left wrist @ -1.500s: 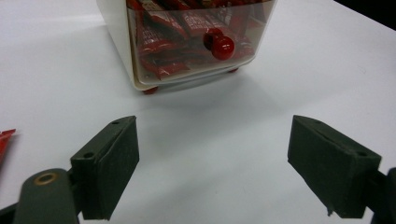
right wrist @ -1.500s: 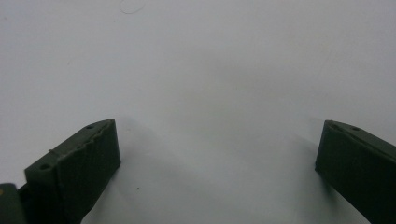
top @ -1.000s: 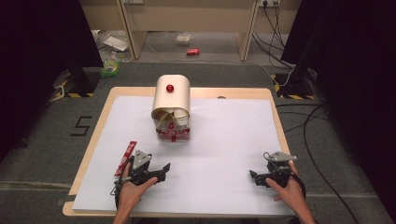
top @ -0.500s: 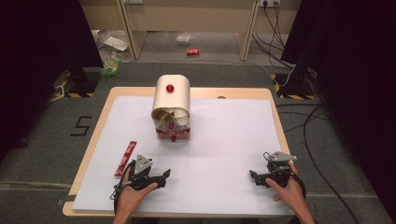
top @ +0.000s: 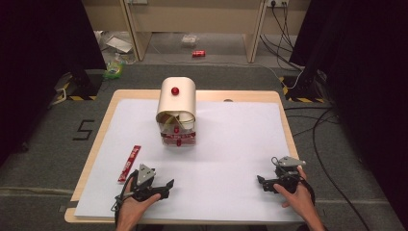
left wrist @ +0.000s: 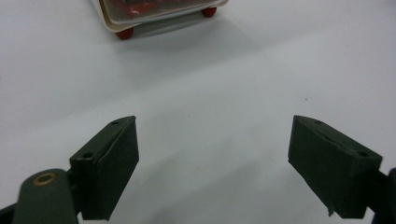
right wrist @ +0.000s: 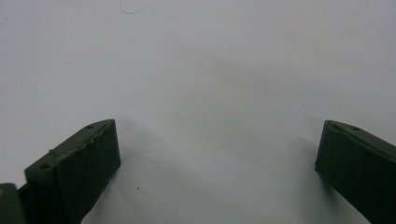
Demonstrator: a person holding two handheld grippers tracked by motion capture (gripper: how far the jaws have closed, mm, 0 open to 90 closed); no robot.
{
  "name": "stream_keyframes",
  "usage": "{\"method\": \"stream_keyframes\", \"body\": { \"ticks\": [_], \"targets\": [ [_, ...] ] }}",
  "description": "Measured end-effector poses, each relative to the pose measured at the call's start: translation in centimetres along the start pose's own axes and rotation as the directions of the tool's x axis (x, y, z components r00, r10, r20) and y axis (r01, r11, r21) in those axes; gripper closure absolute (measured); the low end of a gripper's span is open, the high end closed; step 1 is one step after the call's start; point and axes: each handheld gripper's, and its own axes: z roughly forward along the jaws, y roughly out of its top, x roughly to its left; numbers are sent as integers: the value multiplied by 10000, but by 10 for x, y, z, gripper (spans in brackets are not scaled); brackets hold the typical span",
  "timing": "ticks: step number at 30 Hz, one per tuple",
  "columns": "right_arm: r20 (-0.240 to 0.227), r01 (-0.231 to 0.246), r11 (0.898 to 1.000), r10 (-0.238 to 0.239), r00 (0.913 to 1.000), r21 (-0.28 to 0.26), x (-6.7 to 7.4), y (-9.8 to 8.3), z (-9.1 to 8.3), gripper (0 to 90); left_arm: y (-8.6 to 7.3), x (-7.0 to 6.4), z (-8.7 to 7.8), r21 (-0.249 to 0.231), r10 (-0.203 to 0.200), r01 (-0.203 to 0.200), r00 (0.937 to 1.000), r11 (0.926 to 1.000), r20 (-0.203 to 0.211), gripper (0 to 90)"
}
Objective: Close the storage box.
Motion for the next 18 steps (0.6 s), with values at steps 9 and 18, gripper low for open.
{"method": "stream_keyframes", "body": {
  "ticks": [9, 18],
  "targets": [
    [-2, -2, 10000, 2, 10000, -3, 0, 0, 0, 4, -6, -2, -5, 38, 21, -21, 10000, 10000, -9, 156],
    [2, -1, 10000, 1, 10000, -3, 0, 0, 0, 4, -15, -4, -10, 110, 17, -17, 10000, 9999, -11, 155]
  ]
}}
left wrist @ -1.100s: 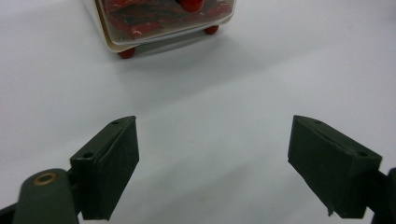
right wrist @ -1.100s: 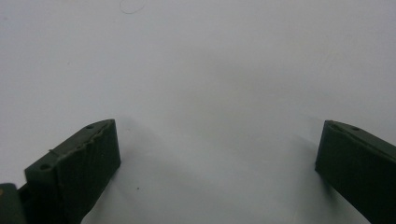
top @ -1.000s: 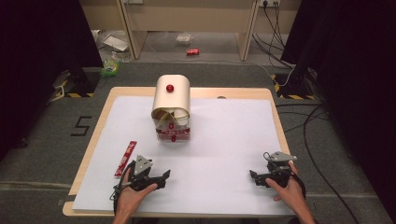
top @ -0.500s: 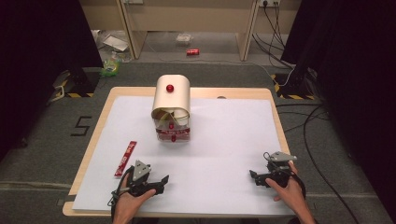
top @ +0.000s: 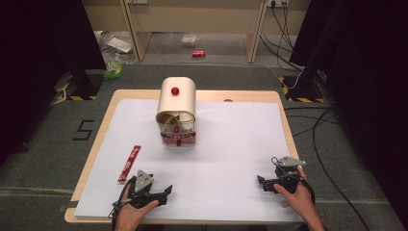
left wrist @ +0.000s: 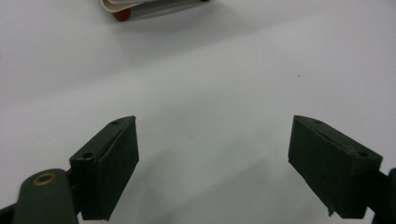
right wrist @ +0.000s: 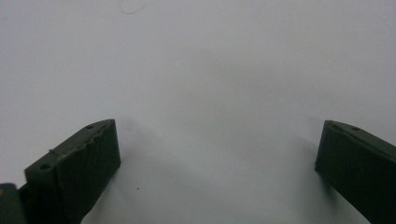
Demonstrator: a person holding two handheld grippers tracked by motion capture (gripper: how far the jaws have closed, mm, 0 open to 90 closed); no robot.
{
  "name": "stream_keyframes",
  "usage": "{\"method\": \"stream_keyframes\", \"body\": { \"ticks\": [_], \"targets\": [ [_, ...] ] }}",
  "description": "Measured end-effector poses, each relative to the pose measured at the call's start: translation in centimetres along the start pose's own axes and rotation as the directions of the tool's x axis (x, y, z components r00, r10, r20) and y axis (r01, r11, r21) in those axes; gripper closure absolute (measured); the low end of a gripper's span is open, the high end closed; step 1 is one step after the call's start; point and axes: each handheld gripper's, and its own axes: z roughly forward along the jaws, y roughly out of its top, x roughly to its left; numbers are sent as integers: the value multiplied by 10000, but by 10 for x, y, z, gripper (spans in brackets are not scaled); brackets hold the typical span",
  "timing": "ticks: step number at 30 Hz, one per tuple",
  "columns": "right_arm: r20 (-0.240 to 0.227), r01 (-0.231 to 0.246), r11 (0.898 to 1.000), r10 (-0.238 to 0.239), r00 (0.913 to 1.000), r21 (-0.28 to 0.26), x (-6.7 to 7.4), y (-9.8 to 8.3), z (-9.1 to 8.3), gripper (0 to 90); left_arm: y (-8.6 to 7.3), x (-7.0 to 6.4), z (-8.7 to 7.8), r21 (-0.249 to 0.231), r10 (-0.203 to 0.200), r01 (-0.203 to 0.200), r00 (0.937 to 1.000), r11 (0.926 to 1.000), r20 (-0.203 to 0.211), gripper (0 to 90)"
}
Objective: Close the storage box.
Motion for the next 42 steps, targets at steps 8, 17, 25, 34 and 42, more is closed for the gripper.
{"method": "stream_keyframes", "body": {
  "ticks": [8, 17, 25, 34, 42],
  "targets": [
    [-3, -4, 10000, 4, 10000, 2, 0, 0, 0, 4, -12, -2, -3, 131, 83, -82, 10000, 9999, -45, 155],
    [-2, -5, 10000, 5, 10000, 0, 0, 0, 0, 4, -22, -11, -7, -179, 307, -315, 9986, 9993, -438, 149],
    [3, -4, 10000, 4, 10000, -5, 0, 0, 0, 5, -29, -17, -12, -413, 181, -207, 9978, 9989, -640, 149],
    [3, 2, 10000, -2, 10000, -5, 0, 0, 0, 5, -33, -17, -12, -680, 152, -191, 9982, 9975, -579, 148],
    [4, 3, 10000, -3, 10000, -7, 0, 0, 0, 5, -33, -16, -12, -707, 147, -186, 9984, 9973, -547, 146]
  ]
}}
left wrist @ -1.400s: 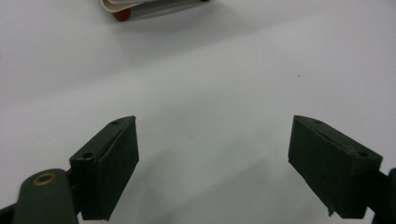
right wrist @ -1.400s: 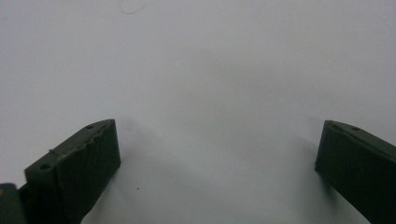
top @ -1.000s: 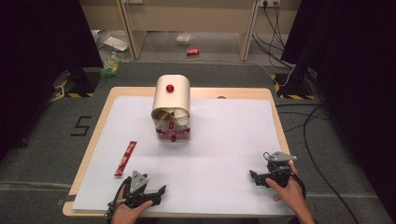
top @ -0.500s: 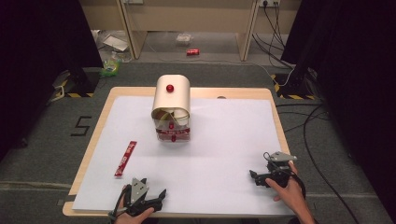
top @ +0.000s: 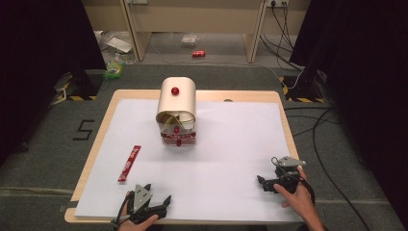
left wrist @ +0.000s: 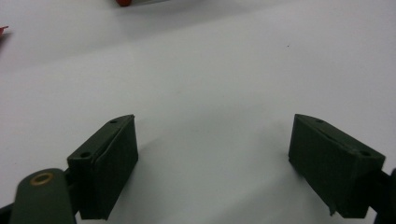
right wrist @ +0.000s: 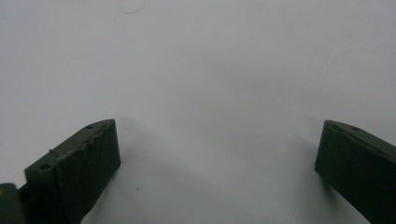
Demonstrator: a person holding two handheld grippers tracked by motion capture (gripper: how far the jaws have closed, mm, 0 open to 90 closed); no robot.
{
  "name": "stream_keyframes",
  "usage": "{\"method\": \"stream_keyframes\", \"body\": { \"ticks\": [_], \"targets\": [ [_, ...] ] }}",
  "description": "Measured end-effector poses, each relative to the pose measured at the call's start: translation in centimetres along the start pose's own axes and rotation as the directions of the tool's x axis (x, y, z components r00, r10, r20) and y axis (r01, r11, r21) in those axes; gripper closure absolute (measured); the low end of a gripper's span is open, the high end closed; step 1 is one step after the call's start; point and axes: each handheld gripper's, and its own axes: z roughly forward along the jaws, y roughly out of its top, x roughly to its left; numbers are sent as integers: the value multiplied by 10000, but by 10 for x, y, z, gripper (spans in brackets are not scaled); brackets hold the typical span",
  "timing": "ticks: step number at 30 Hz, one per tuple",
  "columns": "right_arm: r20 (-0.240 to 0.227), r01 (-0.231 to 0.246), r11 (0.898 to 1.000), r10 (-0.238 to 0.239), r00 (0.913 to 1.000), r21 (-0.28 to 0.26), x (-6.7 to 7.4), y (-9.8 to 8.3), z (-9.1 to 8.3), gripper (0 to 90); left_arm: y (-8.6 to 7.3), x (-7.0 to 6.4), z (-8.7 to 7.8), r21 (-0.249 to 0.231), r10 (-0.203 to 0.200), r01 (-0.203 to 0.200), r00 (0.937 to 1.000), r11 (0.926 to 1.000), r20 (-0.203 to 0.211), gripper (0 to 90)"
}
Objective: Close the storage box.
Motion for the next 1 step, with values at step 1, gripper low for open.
{"method": "stream_keyframes", "body": {
  "ticks": [1],
  "targets": [
    [0, 1, 10000, -1, 10000, 2, 0, 0, 0, 5, 0, 0, 0, -4, -2, 2, 10000, 10000, 0, 146]
  ]
}}
